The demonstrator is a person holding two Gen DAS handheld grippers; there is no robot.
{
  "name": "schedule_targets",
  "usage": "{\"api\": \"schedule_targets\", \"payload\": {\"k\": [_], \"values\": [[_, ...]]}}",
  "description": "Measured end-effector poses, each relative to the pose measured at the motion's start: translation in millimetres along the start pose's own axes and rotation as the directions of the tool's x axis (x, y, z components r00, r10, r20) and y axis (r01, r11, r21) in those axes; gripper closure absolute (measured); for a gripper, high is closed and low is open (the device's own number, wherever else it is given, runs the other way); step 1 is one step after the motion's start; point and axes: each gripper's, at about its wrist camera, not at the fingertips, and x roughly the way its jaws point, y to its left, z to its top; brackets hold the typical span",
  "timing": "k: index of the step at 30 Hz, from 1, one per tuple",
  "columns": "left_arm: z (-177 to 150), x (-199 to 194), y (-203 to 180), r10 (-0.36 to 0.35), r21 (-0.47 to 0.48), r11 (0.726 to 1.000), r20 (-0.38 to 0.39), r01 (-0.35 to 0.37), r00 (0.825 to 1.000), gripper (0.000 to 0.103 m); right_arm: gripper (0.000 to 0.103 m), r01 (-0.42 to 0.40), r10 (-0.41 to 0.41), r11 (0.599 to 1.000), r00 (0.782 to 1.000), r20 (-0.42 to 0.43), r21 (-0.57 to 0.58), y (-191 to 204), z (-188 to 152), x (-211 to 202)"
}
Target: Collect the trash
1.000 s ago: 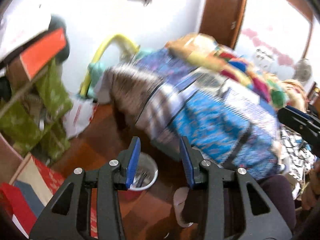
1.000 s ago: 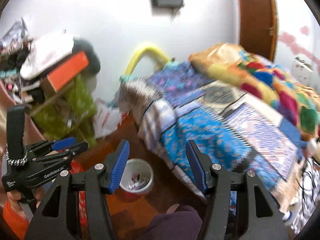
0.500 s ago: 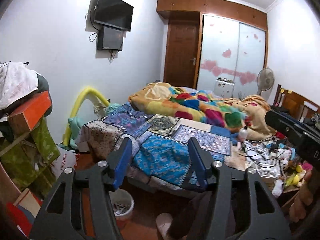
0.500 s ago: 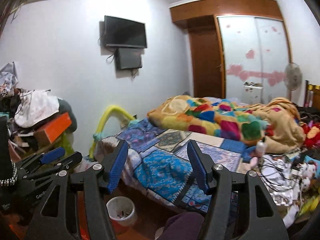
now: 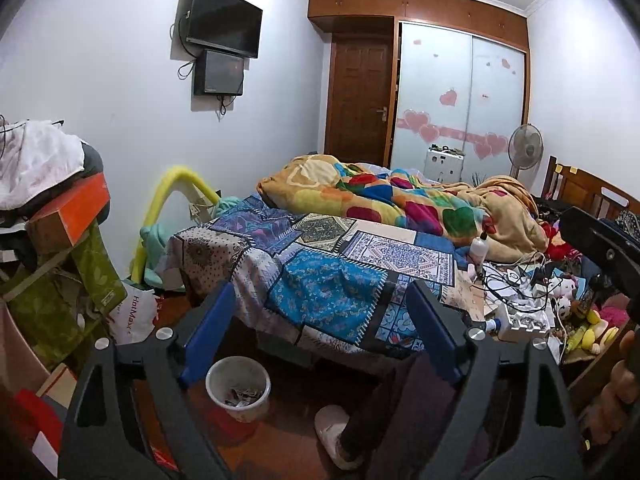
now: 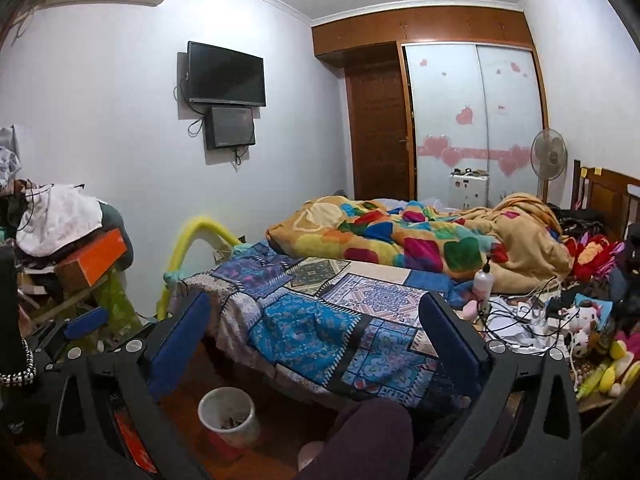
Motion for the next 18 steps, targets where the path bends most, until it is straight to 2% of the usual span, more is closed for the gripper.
{"api": "schedule_targets", "payload": {"k": [18], "values": [[2.7, -11.9, 0.8, -0.016, -0.012, 1.000, 0.025, 0.017, 1.000, 0.014, 0.000, -0.007, 0.007, 1.000, 1.000, 0.001, -0.015, 1.0, -5.9, -8.5]]}}
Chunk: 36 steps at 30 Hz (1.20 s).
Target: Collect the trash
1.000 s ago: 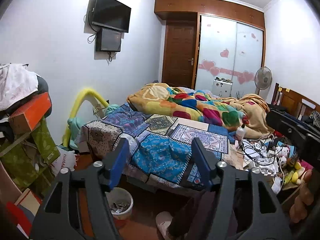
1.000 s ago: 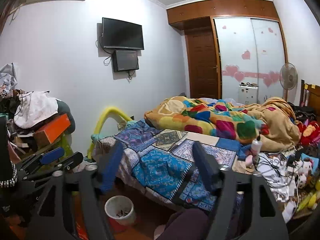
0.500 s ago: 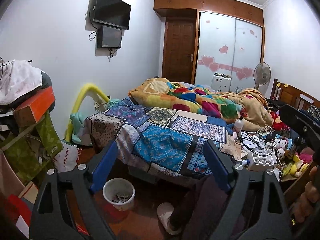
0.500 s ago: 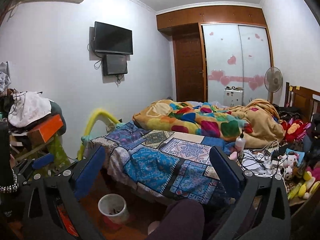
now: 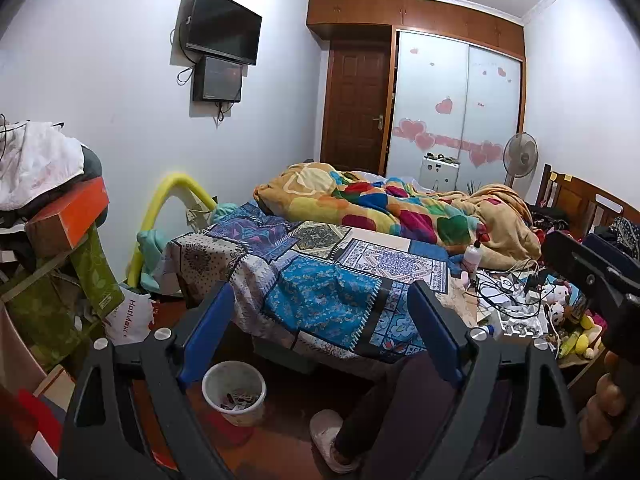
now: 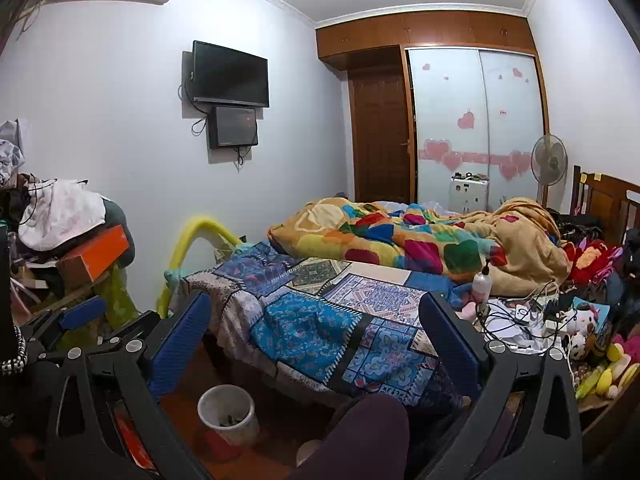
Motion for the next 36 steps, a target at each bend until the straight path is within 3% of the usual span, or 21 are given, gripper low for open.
{"api": "schedule_targets", "payload": {"k": [17, 36], "values": [[0.4, -1.0, -0.9, -0.002, -0.006, 1.000, 0.001, 0.002, 1.000, 0.014, 0.000, -0.004, 0.004, 1.000, 1.000, -0.009, -0.001, 2.0, -0.3, -0.9], [5.8, -4.9, -8.6, 0.023, -0.028, 0.999, 0.025, -0.023, 0.999, 0.006, 0.000, -0.012, 0.012, 1.000, 1.000, -0.013, -0.004, 4.8, 0.8, -1.8]]}}
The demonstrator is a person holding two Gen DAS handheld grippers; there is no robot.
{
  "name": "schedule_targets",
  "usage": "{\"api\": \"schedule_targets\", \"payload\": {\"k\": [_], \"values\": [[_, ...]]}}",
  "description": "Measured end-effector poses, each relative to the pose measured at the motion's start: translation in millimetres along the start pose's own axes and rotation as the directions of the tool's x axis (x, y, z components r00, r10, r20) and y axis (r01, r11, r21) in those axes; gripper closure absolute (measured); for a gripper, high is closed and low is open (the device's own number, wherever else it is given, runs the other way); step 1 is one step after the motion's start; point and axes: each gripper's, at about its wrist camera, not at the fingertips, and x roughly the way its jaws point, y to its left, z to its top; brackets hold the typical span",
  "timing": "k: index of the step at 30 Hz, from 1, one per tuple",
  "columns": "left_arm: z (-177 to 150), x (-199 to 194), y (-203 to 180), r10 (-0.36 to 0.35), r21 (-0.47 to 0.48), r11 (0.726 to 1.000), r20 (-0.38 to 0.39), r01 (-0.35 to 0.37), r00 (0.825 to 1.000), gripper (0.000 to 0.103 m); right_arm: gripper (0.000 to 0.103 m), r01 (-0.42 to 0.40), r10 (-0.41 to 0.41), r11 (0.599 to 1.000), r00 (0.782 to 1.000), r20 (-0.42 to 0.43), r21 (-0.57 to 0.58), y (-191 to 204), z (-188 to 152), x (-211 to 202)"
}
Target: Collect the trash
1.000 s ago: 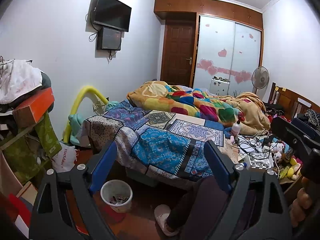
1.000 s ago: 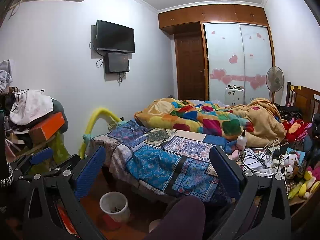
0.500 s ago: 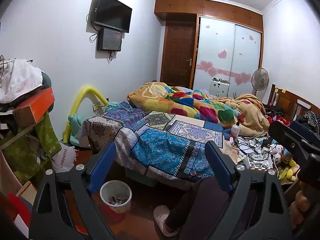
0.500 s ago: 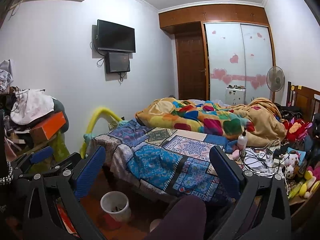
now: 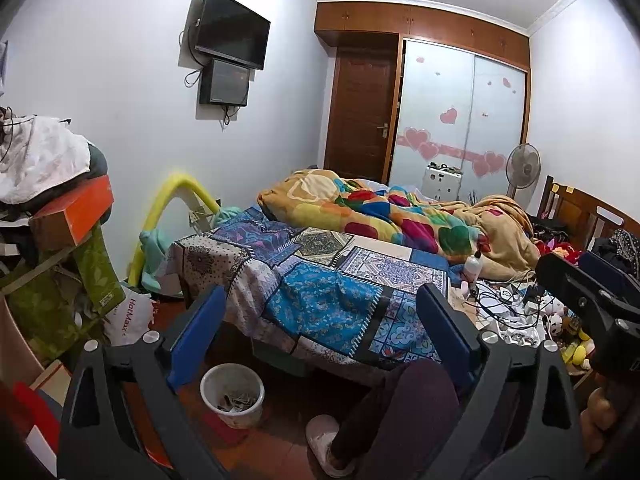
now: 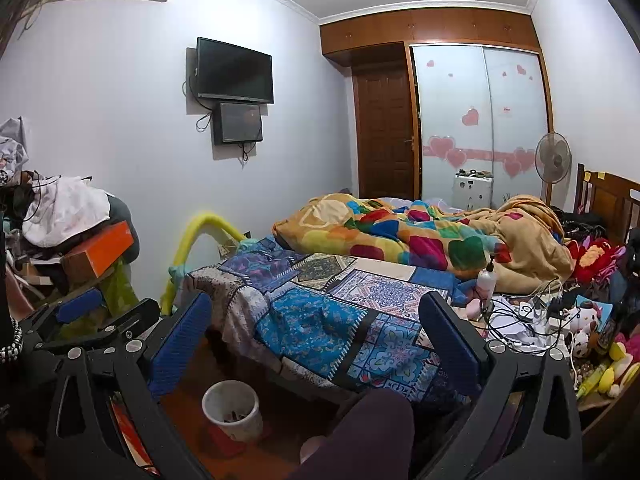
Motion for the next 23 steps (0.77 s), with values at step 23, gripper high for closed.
{"api": "schedule_targets", "payload": {"k": [23], "values": [[-0.5, -7.8, -6.1, 0.004, 0.007, 1.000, 0.029, -0.004, 1.000, 0.006, 0.000, -0.016, 0.016, 1.000, 1.000, -0.003, -0.002, 1.4, 1.1, 2.1]]}}
